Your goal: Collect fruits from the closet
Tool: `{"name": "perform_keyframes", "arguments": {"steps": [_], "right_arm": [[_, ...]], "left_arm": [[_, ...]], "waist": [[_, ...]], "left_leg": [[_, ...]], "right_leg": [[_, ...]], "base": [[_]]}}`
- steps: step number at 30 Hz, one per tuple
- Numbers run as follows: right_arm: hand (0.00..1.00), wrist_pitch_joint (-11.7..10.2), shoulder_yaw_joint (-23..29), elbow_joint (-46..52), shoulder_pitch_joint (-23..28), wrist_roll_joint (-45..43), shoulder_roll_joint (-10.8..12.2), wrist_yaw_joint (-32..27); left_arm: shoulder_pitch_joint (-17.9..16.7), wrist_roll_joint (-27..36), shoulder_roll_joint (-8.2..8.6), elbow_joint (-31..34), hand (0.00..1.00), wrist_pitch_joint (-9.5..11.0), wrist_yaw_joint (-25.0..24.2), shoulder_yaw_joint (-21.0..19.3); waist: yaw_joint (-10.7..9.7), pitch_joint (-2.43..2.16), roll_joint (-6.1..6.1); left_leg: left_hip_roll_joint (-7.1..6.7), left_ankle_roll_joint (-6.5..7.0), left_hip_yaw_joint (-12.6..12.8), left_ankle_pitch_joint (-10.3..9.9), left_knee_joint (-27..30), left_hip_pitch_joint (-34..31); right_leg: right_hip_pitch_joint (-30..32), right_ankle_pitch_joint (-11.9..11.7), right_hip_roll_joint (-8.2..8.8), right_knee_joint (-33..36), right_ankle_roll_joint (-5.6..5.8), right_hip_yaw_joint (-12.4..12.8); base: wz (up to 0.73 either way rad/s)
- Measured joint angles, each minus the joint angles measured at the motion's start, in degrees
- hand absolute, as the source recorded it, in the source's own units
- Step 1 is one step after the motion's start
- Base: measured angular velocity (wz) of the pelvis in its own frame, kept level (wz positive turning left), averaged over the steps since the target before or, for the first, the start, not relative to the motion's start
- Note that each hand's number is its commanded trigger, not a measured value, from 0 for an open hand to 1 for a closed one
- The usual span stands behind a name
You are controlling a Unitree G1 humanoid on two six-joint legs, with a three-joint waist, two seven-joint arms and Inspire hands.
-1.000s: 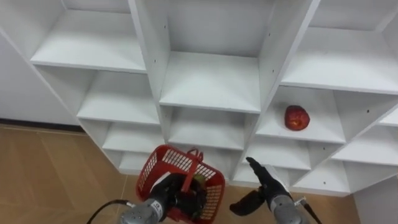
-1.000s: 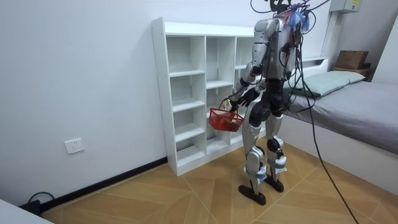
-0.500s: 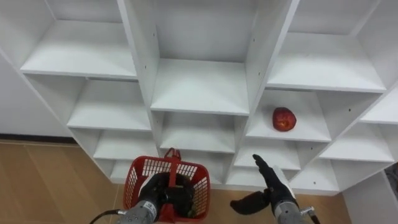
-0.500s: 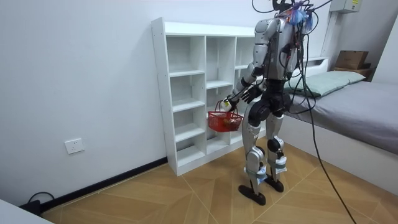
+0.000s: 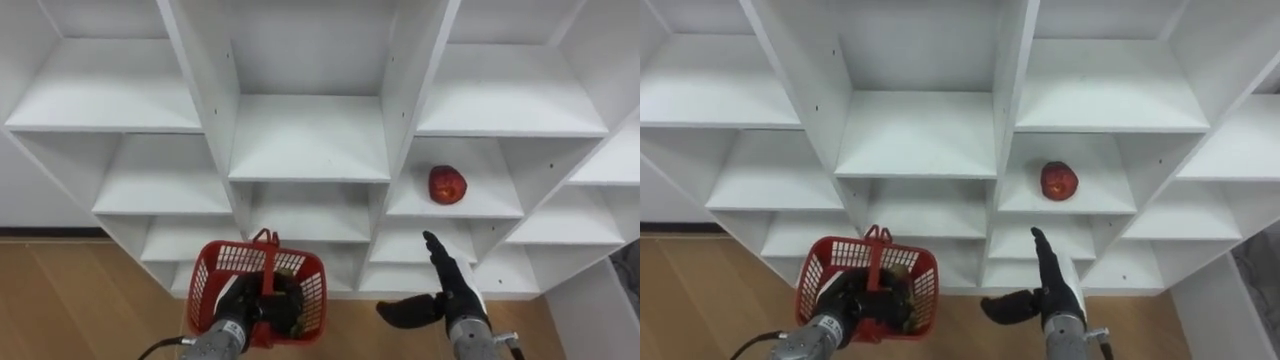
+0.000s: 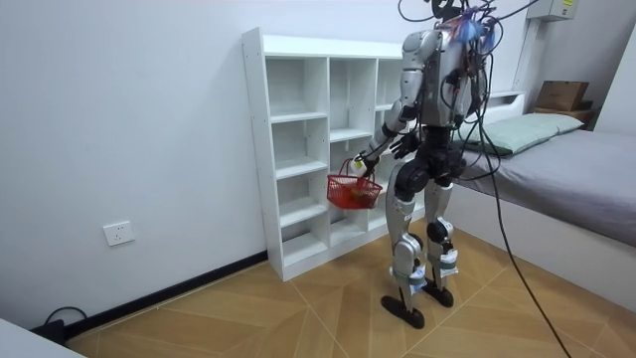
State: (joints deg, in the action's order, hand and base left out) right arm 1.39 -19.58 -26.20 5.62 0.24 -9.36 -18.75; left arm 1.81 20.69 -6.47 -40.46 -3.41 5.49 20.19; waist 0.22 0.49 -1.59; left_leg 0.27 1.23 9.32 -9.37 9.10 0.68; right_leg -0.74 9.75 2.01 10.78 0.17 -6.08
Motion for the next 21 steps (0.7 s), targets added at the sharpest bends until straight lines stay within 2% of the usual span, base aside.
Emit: {"name": "perform_keyframes", "arguments": {"steps": [6,10,12,13,16,21], "right_arm": [[0.0,0.0,1.18,-0.01,-0.03,-0.01,-0.11,-1.58],[0.0,0.0,3.13,0.5,-0.08,-0.22,-0.16,-3.59],[0.0,0.0,4.04,2.04,-0.02,0.3,-0.84,-4.2],[0.0,-0.09,4.61,3.01,-0.09,1.42,-1.5,-4.59],[0.0,-0.14,5.87,3.87,-0.64,3.15,-2.93,-5.68],[0.0,-0.12,7.62,3.86,-1.77,4.64,-5.01,-6.34]], "left_arm": [[-1.31,0.04,-0.53,0.01,1.0,-0.43,-0.06,-0.12],[-2.4,-0.06,-0.93,0.04,1.0,-0.43,-1.15,-1.5],[-3.32,-0.03,-1.07,0.05,1.0,-0.42,-1.45,-2.33],[-3.92,-0.03,-1.28,0.08,1.0,-0.41,-1.5,-2.44],[-5.16,-0.42,-2.33,1.12,1.0,-0.42,-1.96,-2.42],[-5.17,-1.09,-2.78,1.15,1.0,-0.42,-2.9,-4.29]], "waist": [[0.01,-0.04,-0.08],[-0.09,-0.08,-0.94],[-0.15,-0.07,-1.46],[-0.14,-0.25,-1.87],[-0.16,0.2,-2.92],[0.16,0.3,-3.0]], "left_leg": [[-0.02,-0.01,-0.14,-0.02,0.04,0.41],[-0.05,0.0,-0.19,-0.01,0.13,0.53],[-0.07,0.0,-0.32,-0.01,0.29,1.05],[-0.08,0.0,-0.42,-0.01,0.32,1.19],[-0.05,0.01,-0.87,-0.16,0.8,1.38],[0.11,0.22,-1.94,-1.23,3.98,-0.95]], "right_leg": [[-0.39,0.0,0.0,0.03,0.0,-0.05],[-0.67,0.02,0.04,0.06,0.0,-0.13],[-1.38,0.06,0.13,-0.03,0.01,-0.55],[-1.58,0.08,0.14,-0.04,0.02,-0.61],[-2.31,0.14,0.2,-0.16,-0.04,-1.46],[-1.81,0.28,0.25,0.02,-0.04,-2.4]], "base": [[0.0],[0.01],[0.05],[0.08],[0.12],[0.12]]}}
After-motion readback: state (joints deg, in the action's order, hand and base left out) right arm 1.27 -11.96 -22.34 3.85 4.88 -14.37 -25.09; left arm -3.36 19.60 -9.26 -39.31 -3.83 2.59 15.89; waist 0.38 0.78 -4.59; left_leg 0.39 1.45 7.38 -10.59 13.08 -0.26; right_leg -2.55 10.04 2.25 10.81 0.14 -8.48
